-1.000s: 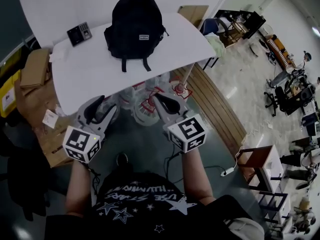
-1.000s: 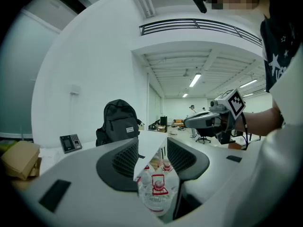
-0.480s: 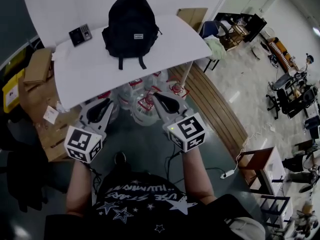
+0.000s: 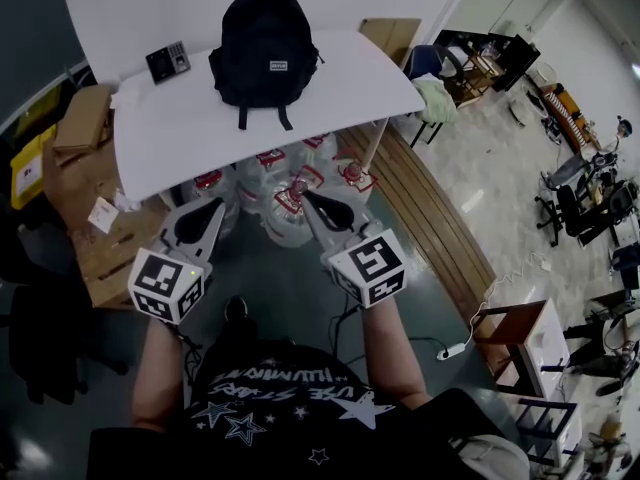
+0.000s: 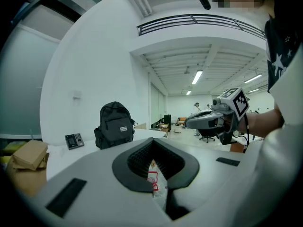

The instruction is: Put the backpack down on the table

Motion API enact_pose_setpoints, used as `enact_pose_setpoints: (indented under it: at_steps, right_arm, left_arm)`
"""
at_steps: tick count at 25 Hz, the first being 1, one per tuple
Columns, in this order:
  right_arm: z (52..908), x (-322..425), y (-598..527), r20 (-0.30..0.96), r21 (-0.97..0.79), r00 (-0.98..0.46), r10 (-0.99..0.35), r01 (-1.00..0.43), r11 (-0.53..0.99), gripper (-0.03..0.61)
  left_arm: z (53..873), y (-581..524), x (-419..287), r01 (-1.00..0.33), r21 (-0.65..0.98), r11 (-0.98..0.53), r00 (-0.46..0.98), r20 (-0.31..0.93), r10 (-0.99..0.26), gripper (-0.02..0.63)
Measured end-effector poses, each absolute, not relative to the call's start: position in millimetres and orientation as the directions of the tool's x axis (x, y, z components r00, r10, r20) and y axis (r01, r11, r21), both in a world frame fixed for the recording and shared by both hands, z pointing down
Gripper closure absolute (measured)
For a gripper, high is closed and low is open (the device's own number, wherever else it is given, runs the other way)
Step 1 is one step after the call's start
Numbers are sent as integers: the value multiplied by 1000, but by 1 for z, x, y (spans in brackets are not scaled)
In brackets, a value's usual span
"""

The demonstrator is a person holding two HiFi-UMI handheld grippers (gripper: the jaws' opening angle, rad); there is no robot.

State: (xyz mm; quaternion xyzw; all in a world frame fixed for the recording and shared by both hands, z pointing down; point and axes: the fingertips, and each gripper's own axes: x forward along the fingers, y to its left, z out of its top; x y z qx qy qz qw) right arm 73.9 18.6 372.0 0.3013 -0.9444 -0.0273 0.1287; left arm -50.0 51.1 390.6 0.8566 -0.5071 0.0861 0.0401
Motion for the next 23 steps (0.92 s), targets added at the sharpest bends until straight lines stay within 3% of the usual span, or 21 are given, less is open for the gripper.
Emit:
enact_pose_setpoints:
  at_steps: [23]
  right_arm:
    - [386,97,65,274,142,-803,-530,-511,848,578]
  left_arm:
    - [397,95,-14,-879,-24,-475,461,206,-863,606]
